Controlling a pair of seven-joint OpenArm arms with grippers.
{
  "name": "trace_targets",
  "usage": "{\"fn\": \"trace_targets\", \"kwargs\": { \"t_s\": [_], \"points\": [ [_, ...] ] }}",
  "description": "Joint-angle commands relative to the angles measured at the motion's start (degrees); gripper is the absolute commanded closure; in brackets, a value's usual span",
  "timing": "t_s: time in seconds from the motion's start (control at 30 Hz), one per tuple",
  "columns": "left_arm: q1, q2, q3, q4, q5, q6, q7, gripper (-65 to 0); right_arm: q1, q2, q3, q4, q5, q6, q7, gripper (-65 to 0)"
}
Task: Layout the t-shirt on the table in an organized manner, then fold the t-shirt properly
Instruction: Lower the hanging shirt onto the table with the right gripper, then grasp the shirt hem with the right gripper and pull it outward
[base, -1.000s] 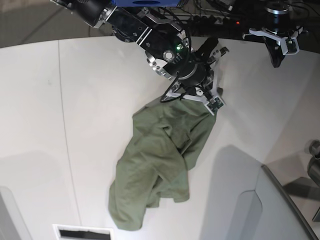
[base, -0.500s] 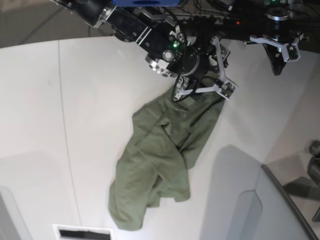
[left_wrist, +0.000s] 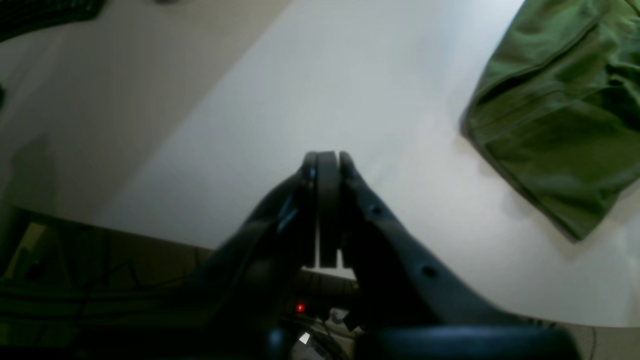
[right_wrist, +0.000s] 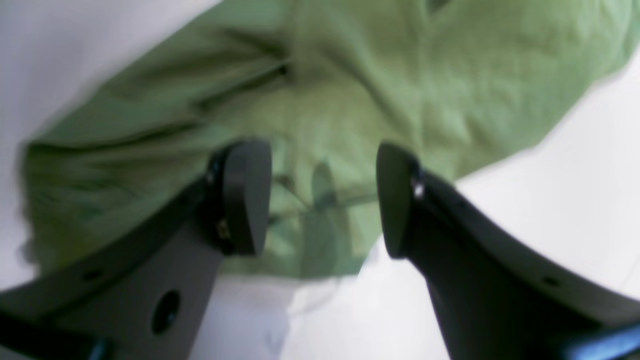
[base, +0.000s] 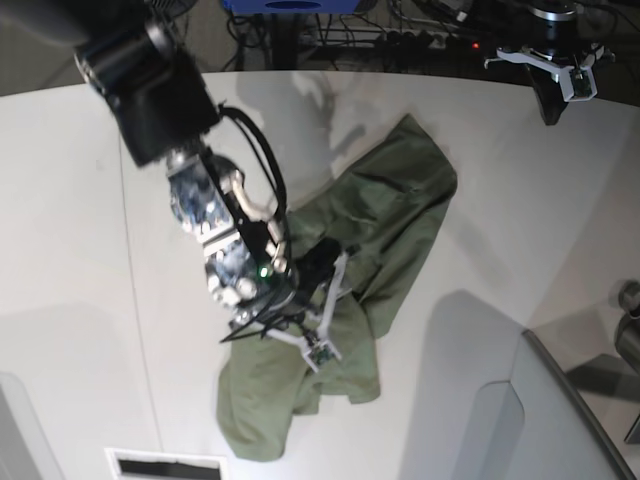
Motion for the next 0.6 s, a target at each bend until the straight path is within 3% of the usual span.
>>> {"fn": "trace_targets", "kwargs": {
  "t_s": [0.0, 0.2, 0.37, 0.57],
  "points": [
    [0.69, -0.18, -0.27, 0.79, -0.24, 0.21, -1.76, 0.0, 3.20, -0.64, 0.30, -2.14, 0.20, -0.06, 2.11, -32.3],
    [0.78, -0.09, -0.27, 0.79, -0.24, 0.21, -1.67, 0.0, 10.05, -0.99, 0.21, -19.37, 0.20, -0.06, 14.15, -31.7],
    [1.39, -0.09, -0.27, 0.79, -0.24, 0.21, -1.67, 0.0, 14.19, -1.08, 0.30, -31.24, 0.29, -0.06, 20.83, -31.7],
    [1.22, -0.09, -0.27, 0.70, -0.24, 0.21, -1.58, 0.0, 14.45, -1.60, 0.21, -35.02, 0.29, -0.06, 23.56, -31.5]
  ]
}}
